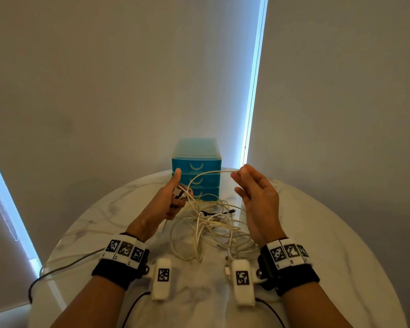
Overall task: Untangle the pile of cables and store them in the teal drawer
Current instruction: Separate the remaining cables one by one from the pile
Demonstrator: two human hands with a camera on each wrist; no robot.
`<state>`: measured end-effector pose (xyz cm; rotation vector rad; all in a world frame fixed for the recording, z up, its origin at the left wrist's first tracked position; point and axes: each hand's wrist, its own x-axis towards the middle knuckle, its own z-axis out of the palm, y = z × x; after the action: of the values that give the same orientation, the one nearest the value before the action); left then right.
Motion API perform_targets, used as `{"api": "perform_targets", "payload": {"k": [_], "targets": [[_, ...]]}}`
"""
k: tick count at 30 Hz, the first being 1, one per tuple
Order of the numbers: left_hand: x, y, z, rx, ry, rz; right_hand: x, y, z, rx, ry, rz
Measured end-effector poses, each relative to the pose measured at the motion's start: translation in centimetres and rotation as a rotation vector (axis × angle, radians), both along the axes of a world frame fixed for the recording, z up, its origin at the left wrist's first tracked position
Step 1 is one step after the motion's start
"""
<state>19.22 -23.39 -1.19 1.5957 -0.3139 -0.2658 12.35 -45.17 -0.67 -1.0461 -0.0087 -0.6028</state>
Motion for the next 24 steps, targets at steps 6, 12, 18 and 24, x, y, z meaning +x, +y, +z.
{"api": "perform_targets", "payload": {"k": [6,12,18,24], "targets": [[0.0,-0.2,-0.2,0.007,-0.03,0.066,-0.4,1.8,-0.4,-0.357,0.132,0.355],[-1.2,-0.4,0.4,0.176,-0.222,0.076,-0.4,3.9,-1.6,-0.674,0.246,0.286],[-0.9,-0.3,0.2,0.191,-0.252,0.158,0.0,4.5,-2.5,-1.105,0.152,0.143],[0.3,0.6,-0.5,0.18,-0.227,0.346,-0.4,1.7,-0.3,-0.492,-0.021,0.136]]}}
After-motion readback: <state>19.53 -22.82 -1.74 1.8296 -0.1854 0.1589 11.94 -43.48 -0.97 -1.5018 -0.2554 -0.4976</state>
